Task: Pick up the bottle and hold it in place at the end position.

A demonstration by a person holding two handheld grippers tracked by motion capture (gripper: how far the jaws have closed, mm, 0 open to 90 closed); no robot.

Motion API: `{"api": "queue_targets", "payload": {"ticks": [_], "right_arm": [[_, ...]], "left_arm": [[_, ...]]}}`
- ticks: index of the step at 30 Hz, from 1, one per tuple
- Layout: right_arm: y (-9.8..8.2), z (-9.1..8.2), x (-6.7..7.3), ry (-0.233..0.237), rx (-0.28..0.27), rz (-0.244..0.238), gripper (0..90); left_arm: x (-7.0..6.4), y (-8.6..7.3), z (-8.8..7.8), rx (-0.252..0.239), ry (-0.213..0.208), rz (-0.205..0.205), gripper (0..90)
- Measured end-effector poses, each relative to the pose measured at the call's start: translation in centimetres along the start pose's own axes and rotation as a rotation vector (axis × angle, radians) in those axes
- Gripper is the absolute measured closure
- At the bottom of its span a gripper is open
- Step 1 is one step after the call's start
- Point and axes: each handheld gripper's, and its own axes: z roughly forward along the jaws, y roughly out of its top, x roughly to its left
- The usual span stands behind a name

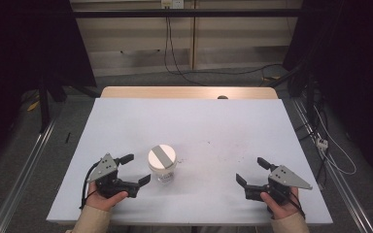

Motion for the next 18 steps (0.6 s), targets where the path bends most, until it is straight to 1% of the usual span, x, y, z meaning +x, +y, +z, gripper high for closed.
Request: {"api": "queue_targets", "payload": {"ticks": [1,4,6,9,10,13,16,17,18], "right_arm": [[0.0,0.0,0.0,0.000,0.001,-0.003,4.3],[0.0,0.1,0.0,0.001,0.000,-0.006,4.3],[0.0,0.1,0.0,0.002,0.000,-0.006,4.4],[0.0,0.0,0.0,0.002,-0.001,-0.006,4.4],[0.0,0.0,0.0,0.001,0.000,-0.005,4.4],[0.0,0.0,0.0,0.001,0.001,-0.006,4.4],[0.0,0.0,0.0,0.001,0.001,-0.007,4.5],[0.0,0.0,0.0,0.001,0.001,-0.008,4.5],[0.0,0.0,0.0,0.001,0.001,-0.009,4.5]], "left_arm": [[-0.2,0.0,0.2,0.011,0.003,0.002,3.1],[-0.3,0.1,0.5,0.015,0.001,-0.003,3.2],[-0.4,0.1,0.9,0.026,0.000,0.003,3.3],[-0.7,0.2,1.6,0.045,-0.003,0.000,3.6],[-0.7,0.2,1.6,0.045,-0.003,0.000,3.6],[-1.0,0.4,2.3,0.062,-0.006,0.014,3.9],[-1.3,0.4,2.7,0.069,-0.006,0.009,4.3],[-1.5,0.5,3.0,0.085,-0.004,0.021,4.3],[-1.6,0.4,3.2,0.089,-0.004,0.020,4.7]]}}
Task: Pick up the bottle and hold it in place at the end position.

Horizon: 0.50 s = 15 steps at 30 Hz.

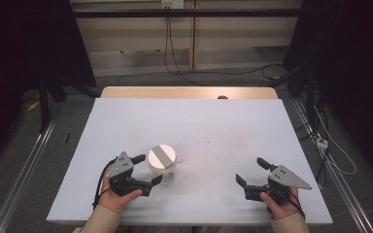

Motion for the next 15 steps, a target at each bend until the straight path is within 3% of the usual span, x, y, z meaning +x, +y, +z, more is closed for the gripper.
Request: {"api": "queue_targets", "payload": {"ticks": [15], "right_arm": [[0.0,0.1,0.1,0.004,0.006,-0.001,4.6]], "left_arm": [[-0.5,0.1,1.5,0.035,0.028,0.011,5.9]]}}
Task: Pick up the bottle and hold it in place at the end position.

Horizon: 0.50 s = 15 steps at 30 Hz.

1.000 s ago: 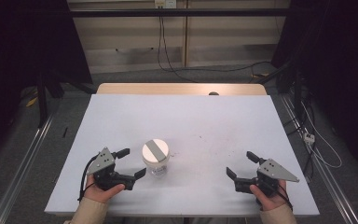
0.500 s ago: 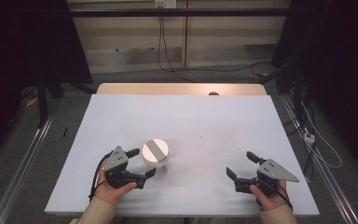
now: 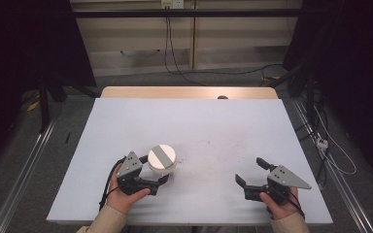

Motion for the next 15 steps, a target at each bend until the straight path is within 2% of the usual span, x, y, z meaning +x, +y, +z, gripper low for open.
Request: {"api": "queue_targets", "payload": {"ticks": [6,15], "right_arm": [[0.0,0.0,0.0,0.001,0.000,0.001,4.6],[0.0,0.0,0.0,0.002,-0.003,0.002,4.7]], "left_arm": [[-0.4,0.0,0.7,0.014,0.001,-0.004,6.1],[-0.8,0.1,1.8,0.011,0.028,-0.007,8.5]]}}
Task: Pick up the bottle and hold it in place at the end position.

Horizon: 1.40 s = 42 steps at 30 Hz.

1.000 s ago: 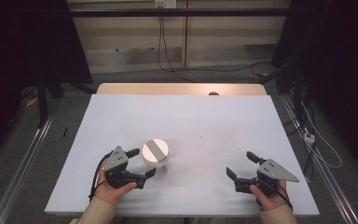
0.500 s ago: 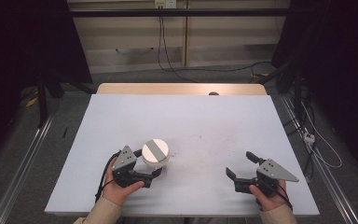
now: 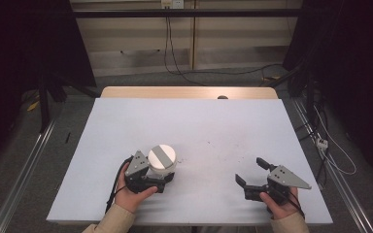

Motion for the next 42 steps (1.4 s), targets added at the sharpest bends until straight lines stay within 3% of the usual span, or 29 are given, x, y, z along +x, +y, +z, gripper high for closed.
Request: {"api": "queue_targets", "payload": {"ticks": [6,13,21,25,28,31,42], "right_arm": [[0.0,0.0,-0.1,0.000,-0.001,0.001,4.7],[0.0,0.0,-0.1,0.000,-0.003,0.001,4.8],[0.0,0.0,-0.1,-0.001,-0.003,0.000,4.8],[0.0,-0.1,-0.1,-0.001,-0.005,-0.001,4.8],[0.0,-0.1,-0.1,-0.002,-0.005,-0.001,4.8],[0.1,0.0,-0.1,-0.002,-0.006,-0.002,4.8],[0.1,-0.1,-0.1,0.000,-0.005,-0.001,4.8]], "left_arm": [[-0.1,0.0,0.4,0.009,0.012,0.014,13.7],[-0.2,0.0,0.5,-0.014,0.026,0.027,17.7],[-0.3,0.1,0.4,-0.022,0.030,0.030,18.4],[-0.2,0.5,0.1,-0.063,0.026,0.020,18.4],[-0.1,0.7,0.0,-0.061,0.029,0.023,18.5],[0.1,0.9,0.2,-0.067,0.027,0.009,18.5],[0.3,2.0,1.1,-0.078,0.023,0.017,18.5]]}}
